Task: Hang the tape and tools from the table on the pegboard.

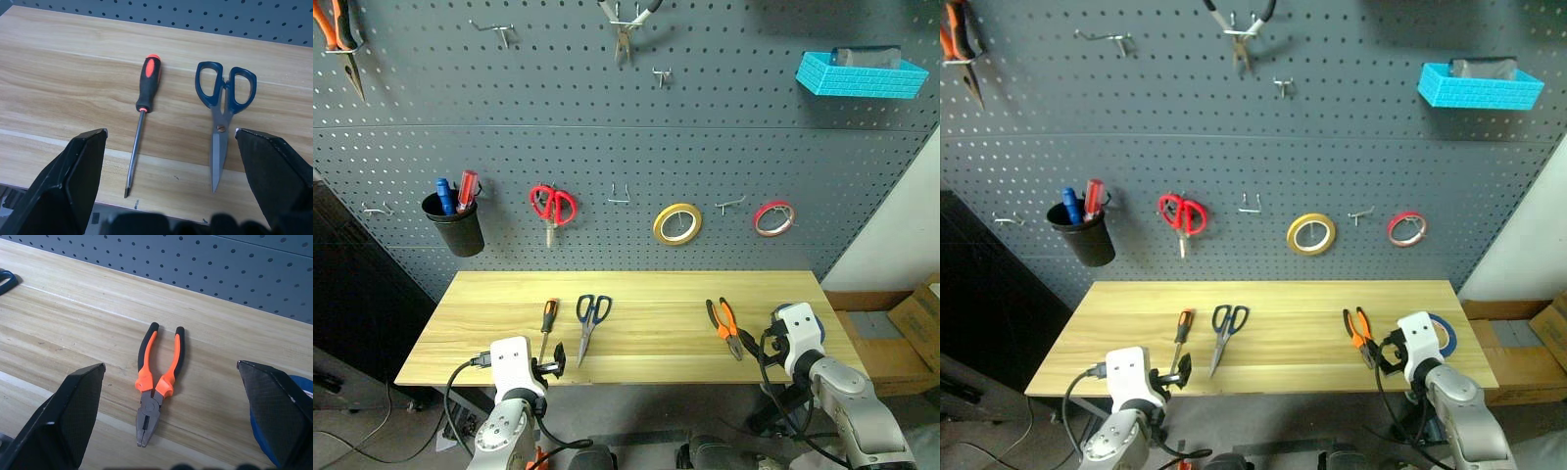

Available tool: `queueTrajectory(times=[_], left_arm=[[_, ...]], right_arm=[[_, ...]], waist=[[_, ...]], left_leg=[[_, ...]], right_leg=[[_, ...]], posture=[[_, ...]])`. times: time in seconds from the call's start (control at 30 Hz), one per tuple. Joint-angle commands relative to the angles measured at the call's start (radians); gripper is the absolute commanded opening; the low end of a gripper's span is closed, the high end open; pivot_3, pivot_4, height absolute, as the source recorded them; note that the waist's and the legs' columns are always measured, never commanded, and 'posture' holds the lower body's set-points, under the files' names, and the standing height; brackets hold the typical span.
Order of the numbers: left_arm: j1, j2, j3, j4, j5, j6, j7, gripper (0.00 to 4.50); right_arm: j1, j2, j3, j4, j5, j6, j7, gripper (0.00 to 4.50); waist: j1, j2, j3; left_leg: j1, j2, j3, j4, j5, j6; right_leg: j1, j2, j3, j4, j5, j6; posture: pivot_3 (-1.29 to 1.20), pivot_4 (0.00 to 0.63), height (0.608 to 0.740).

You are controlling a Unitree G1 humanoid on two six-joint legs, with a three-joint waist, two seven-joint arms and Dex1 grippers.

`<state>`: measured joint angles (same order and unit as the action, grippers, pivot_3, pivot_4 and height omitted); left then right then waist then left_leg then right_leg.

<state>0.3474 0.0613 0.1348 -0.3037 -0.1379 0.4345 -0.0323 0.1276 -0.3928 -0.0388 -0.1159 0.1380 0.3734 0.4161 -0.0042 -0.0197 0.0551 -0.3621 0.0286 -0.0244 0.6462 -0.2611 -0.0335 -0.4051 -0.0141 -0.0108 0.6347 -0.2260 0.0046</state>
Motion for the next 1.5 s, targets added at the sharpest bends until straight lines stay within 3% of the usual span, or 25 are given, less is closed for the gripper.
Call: queueTrajectory(times=[0.03,0.5,0.97,1.1,1.37,1.5], left_arm=[[-0.012,-0.003,0.007,-0.047,-0.014,0.008,-0.001,4.48],[-0.020,0.010,0.018,-0.044,-0.021,0.006,-0.011,4.48],[-0.062,0.103,0.057,-0.043,-0.061,0.034,-0.089,4.48],[-0.175,0.186,-0.037,-0.004,-0.030,0.008,-0.195,4.48],[-0.522,0.167,-0.300,0.186,-0.131,0.076,-0.536,4.48],[-0.682,0.182,-0.463,0.314,-0.091,0.015,-0.735,4.48]], right_arm=[[-0.012,-0.009,-0.021,0.004,0.003,-0.046,0.011,4.50],[-0.021,-0.006,-0.018,0.037,-0.005,-0.076,0.007,4.50],[-0.063,0.009,0.008,0.016,-0.043,-0.020,-0.038,4.50],[-0.108,0.014,0.007,0.016,-0.059,0.042,-0.080,4.50],[-0.256,-0.022,-0.001,0.147,-0.086,0.103,-0.094,4.50],[-0.330,-0.006,-0.069,0.194,-0.041,0.213,-0.129,4.50]], waist=[[0.000,0.000,0.000],[0.000,0.001,-0.004],[-0.001,0.001,-0.005],[0.002,0.001,-0.004],[-0.025,-0.001,0.004],[-0.042,-0.001,0.033]], left_leg=[[0.000,0.000,0.000,0.000,0.000,0.000],[0.001,0.000,0.000,0.000,0.000,0.000],[0.002,0.000,0.000,0.000,0.000,0.000],[0.002,0.000,0.000,0.002,0.000,0.000],[0.003,-0.002,0.001,0.004,0.001,0.001],[0.000,-0.001,0.001,0.001,0.001,0.001]], right_leg=[[0.000,0.000,0.000,0.000,0.000,0.000],[0.000,0.000,0.000,0.001,0.000,0.000],[0.000,0.000,0.000,0.003,0.000,0.000],[-0.001,0.000,0.001,0.006,0.000,0.000],[0.001,0.001,0.003,0.009,0.000,0.000],[0.000,0.004,0.006,0.009,-0.001,-0.002]], posture=[[0.03,0.000,0.740],[0.02,0.000,0.740],[0.02,0.000,0.740],[0.01,0.000,0.740],[-0.07,0.073,0.740],[-0.11,0.132,0.740]])
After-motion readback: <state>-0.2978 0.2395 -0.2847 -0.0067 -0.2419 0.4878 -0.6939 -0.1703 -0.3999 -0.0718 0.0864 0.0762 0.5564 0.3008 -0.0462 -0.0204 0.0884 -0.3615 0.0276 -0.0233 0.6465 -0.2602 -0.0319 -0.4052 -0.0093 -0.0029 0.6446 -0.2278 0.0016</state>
